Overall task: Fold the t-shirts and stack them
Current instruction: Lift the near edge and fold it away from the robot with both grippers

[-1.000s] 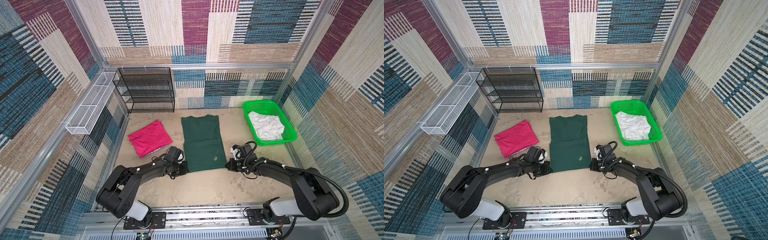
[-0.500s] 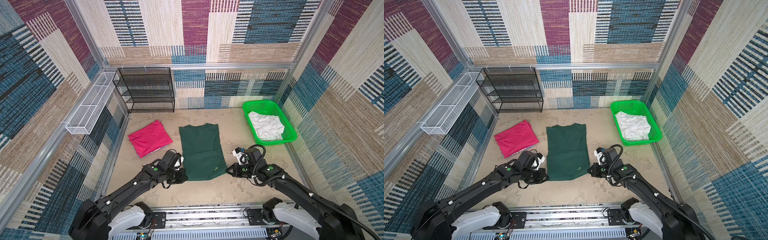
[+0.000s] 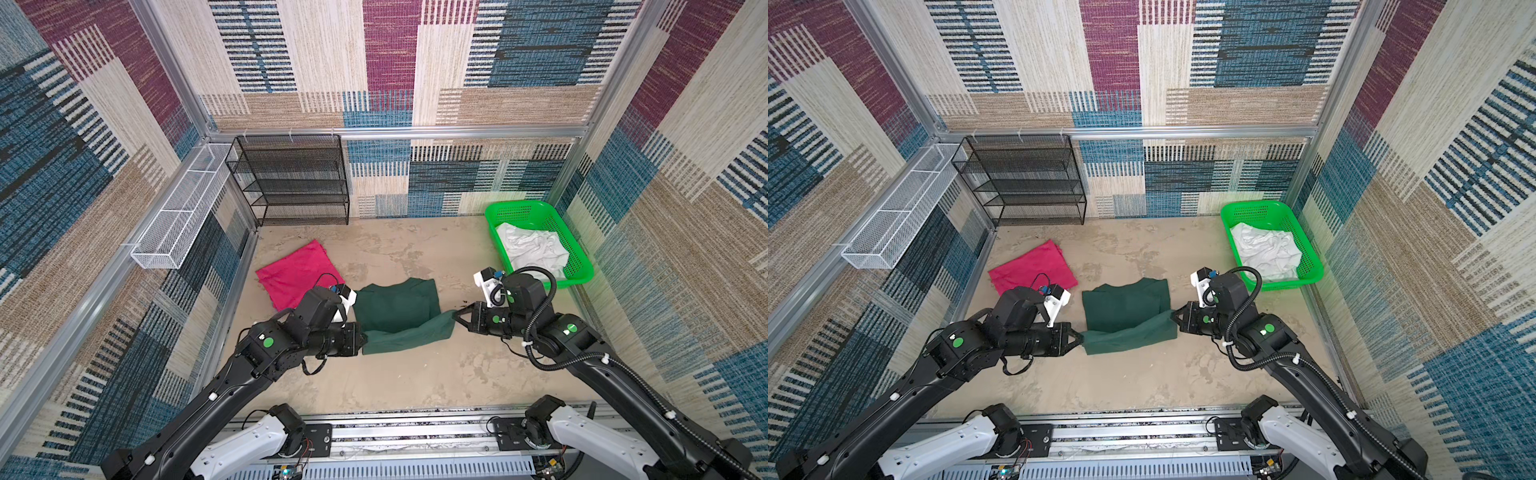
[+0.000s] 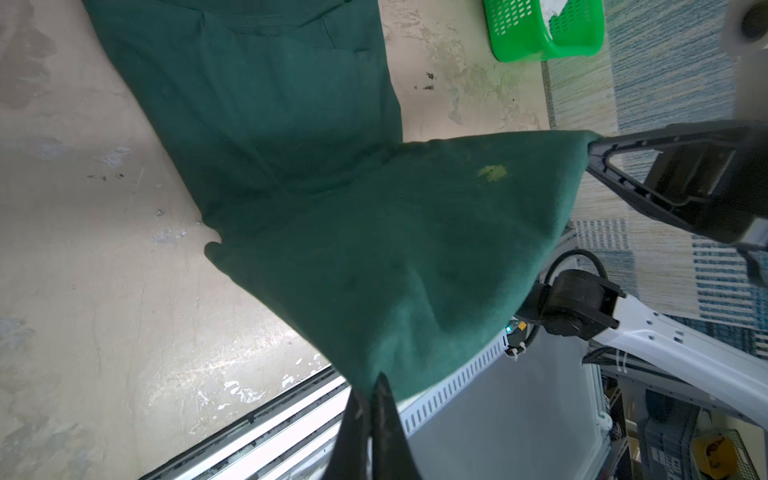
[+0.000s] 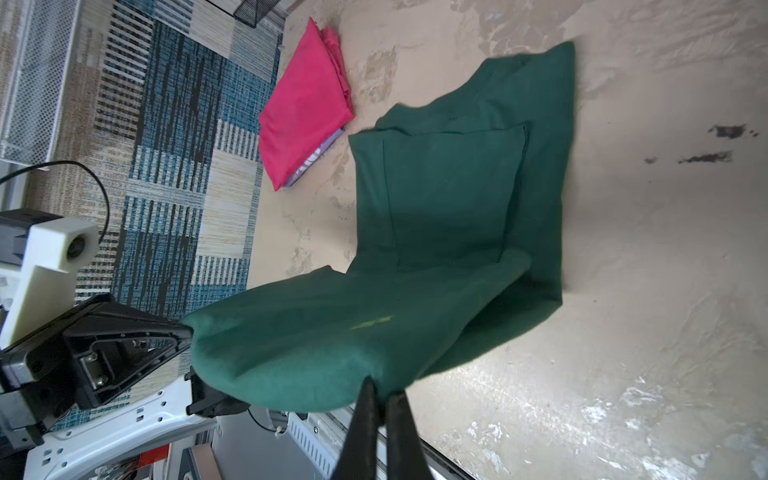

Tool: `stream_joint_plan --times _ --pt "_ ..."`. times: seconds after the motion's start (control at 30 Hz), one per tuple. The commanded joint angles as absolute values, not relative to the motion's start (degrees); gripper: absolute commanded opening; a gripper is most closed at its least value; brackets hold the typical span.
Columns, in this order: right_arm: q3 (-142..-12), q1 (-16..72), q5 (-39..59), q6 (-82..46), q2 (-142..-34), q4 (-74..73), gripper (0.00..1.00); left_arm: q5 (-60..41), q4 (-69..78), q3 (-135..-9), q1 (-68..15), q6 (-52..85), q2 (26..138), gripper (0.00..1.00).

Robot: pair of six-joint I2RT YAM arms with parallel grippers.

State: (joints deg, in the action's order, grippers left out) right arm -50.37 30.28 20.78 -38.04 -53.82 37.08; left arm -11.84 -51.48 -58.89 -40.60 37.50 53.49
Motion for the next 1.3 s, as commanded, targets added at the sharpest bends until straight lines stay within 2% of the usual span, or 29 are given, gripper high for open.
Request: stream_joint_plan --times 0.0,0.13,0.37,0.6,0.83,0.9,1.0,1.1,1.2,1.27 --pt "-51.08 30.32 18.75 -37.27 -56.54 32.56 0.03 -8.41 -47.88 -57.16 -40.21 36.90 54.86 0.00" --pt "-53.05 30.16 16.85 -35.72 -60.41 29.08 0.04 -7.31 -42.20 -54.70 -38.23 37.96 56.29 0.00" --pt "-58.23 27.40 16.26 -31.69 -69.37 25.93 0.05 -11.15 -35.58 -53.57 -30.88 37.02 60.18 0.00" --pt "-63.32 24.45 19.61 -28.90 -78.05 21.82 0.07 -14.56 -33.26 -56.80 -25.61 34.51 66.30 0.00" --pt "-70.52 22.11 24.67 -25.95 -93.39 18.11 0.10 -17.09 -27.86 -57.67 -20.99 33.84 76.10 0.02" --pt "-71.40 21.56 26.11 -25.44 -97.55 15.78 0.16 -17.23 -25.92 -57.74 -19.98 34.11 78.93 0.12" --pt "-71.84 20.91 27.95 -23.40 -101.96 9.58 0.32 -14.48 -21.94 -57.97 -19.14 31.84 82.78 0.29" --pt "-70.33 20.92 25.03 -22.45 -101.57 6.19 0.52 -10.85 -15.45 -56.36 -18.76 25.98 83.82 0.34" --pt "-66.63 20.92 23.94 -21.51 -98.89 4.30 0.58 -10.94 -6.20 -50.22 -18.81 23.69 80.78 0.39" --pt "-65.84 20.91 22.86 -19.74 -98.63 5.49 0.59 -11.48 -3.90 -47.68 -18.81 22.74 80.15 0.39"
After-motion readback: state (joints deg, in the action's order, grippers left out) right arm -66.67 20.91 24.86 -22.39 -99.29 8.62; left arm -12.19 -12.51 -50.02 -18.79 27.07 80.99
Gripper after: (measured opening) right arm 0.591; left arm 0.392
